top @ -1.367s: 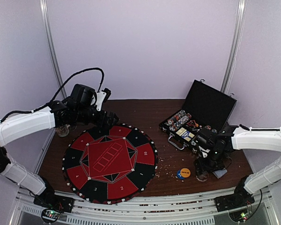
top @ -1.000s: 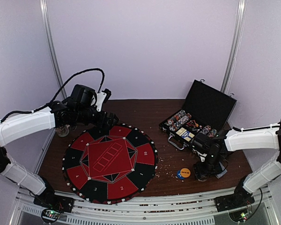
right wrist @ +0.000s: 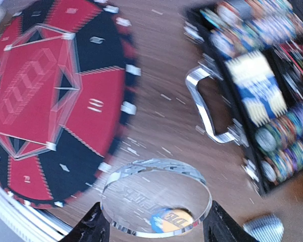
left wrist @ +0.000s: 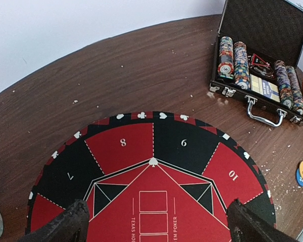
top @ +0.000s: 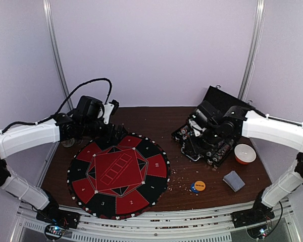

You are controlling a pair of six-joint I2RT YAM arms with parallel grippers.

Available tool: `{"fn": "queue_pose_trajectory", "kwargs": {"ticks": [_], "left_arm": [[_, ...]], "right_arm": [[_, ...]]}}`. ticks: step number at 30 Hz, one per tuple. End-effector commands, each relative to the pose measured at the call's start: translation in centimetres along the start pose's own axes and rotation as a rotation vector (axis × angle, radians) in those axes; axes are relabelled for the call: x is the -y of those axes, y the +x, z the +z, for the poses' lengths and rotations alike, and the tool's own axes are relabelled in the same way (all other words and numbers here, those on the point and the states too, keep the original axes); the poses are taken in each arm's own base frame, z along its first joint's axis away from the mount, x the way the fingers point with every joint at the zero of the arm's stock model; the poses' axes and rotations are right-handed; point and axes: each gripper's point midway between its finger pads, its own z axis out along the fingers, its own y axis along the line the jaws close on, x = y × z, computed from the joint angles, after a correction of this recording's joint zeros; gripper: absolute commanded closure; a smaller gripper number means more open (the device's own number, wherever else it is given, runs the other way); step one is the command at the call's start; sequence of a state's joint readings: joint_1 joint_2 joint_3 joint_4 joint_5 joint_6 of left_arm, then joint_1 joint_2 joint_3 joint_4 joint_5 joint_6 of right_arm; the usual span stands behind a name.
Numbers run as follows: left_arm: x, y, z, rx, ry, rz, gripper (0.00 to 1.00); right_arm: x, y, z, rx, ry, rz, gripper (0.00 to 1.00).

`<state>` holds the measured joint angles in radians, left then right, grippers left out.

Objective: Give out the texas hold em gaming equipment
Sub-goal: Place the dealer button at position 1.

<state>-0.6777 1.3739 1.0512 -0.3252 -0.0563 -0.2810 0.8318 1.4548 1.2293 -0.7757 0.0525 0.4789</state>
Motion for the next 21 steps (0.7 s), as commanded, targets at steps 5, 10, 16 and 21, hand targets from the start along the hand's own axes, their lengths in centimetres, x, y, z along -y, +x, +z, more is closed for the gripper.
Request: {"fn": "queue_pose_trajectory", "kwargs": {"ticks": [5,10,16,21], "left_arm": [[-0.7,-0.2,-0.8,0.047,-0.024,-0.063,0.02],[-1.7,0.0,-1.1,0.059,-0.068,-0.079,0.02],[-1.8,-0.2,-1.0,0.060,-0.068,-0.080,0.02],[-2.0,-0.2,-1.2,0.061,-0.079,-0.079,0.02]], "right_arm": [[-11.3,0.2,4.9,-0.043,-0.133,-0.391,0.74],[-14.4,4.8,8.2,-0.182,-0.132,-0.561,0.74],[-14.7,6.9,11.1,-0.281,-0.089,-0.600,0.75],[-13.6,8.5,12.2,-0.351,-0.039,-0.620,0.75]]}}
